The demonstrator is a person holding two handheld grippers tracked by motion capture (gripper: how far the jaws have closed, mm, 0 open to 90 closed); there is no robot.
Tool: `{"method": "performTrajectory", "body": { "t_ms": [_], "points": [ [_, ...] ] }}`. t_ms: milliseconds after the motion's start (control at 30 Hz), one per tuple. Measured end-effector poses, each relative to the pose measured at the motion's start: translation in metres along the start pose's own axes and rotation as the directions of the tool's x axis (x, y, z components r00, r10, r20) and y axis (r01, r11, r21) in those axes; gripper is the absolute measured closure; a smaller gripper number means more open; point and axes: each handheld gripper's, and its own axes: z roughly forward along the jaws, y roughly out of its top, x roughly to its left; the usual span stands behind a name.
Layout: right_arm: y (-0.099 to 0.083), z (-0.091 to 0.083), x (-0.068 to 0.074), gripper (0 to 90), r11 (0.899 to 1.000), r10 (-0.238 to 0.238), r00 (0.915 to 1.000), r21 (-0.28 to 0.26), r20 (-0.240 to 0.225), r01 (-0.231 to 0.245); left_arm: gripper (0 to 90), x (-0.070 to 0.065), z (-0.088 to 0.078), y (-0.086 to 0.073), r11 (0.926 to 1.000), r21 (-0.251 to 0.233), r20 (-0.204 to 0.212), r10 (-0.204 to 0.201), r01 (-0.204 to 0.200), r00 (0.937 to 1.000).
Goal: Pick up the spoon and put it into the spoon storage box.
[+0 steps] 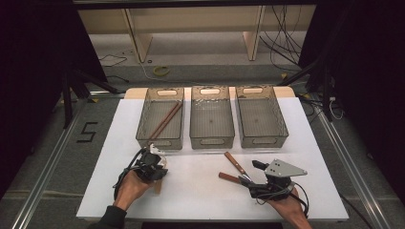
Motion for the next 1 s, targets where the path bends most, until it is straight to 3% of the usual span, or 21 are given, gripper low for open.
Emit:
{"method": "performTrajectory", "body": {
  "t_ms": [567,1000],
  "points": [
    [-0.001,0.0,-0.001,27.6,1.0,0.005,1.0,0.002,0.001,-0.005,76.9,0.015,-0.009,0.0,0.9978,-0.039,0.087,-0.051,0.054,0.995],
    [-0.001,-0.001,-0.001,27.5,1.0,0.01,0.9999,0.0,0.004,-0.01,76.8,0.015,-0.02,0.006,0.9928,-0.09,0.163,-0.063,0.078,0.9846]
  ]
}}
